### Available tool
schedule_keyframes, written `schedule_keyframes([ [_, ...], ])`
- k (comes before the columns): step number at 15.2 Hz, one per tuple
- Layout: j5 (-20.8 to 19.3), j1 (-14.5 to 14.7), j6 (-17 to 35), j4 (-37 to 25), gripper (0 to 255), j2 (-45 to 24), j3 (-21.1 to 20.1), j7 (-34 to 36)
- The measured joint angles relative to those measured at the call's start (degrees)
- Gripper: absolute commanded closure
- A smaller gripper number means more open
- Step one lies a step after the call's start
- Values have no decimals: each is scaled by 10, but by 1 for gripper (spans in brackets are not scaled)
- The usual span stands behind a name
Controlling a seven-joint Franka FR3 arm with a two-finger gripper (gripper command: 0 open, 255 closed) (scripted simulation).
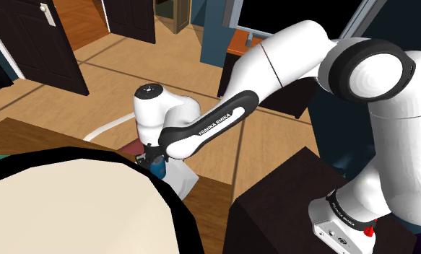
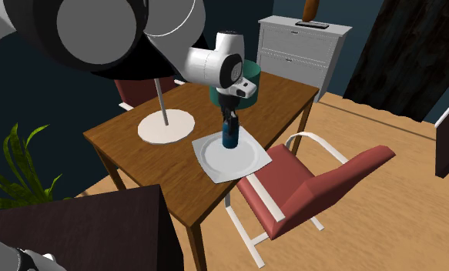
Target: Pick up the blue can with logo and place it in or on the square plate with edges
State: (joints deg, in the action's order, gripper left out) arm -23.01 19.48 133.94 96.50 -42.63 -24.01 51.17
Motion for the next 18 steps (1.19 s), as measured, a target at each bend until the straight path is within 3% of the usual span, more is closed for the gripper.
schedule_keyframes([
  [13, -17, 12, 32, -11, 255, -43, 17, 9],
  [14, -17, 12, 32, -11, 0, -43, 17, 9],
  [18, -17, 12, 32, -11, 0, -43, 17, 9],
])
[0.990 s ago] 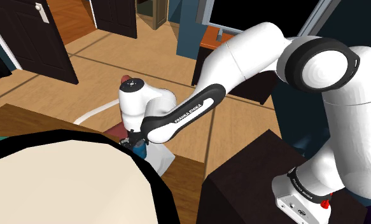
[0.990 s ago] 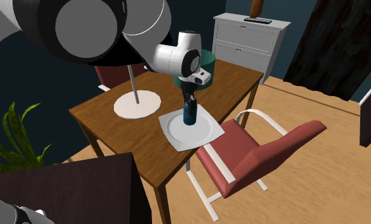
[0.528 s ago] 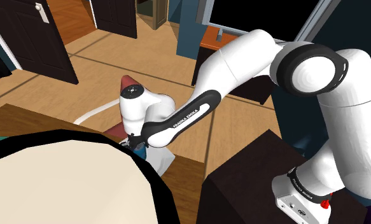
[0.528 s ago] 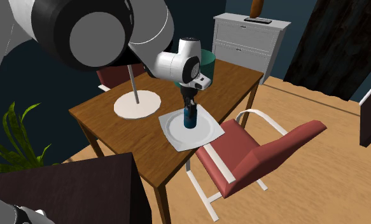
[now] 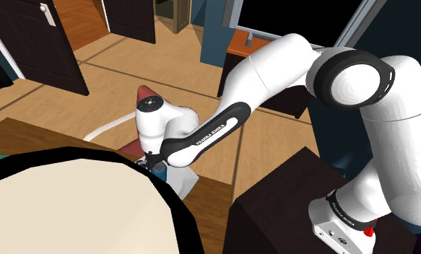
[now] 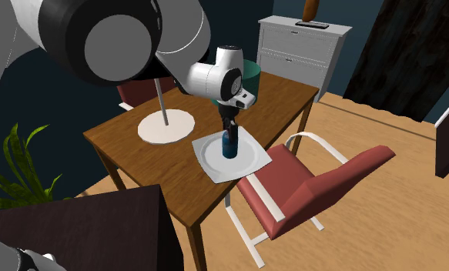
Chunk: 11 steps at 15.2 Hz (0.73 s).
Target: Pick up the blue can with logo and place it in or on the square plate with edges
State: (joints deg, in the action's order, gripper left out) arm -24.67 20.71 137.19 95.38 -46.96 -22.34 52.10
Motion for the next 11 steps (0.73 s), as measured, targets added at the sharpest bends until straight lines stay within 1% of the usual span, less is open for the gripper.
schedule_keyframes([
  [3, 2, -1, -4, 1, 0, 5, -2, -1],
  [7, 19, -12, -38, 7, 0, 46, -19, -10],
  [11, 21, -14, -40, 12, 0, 53, -21, -11],
])
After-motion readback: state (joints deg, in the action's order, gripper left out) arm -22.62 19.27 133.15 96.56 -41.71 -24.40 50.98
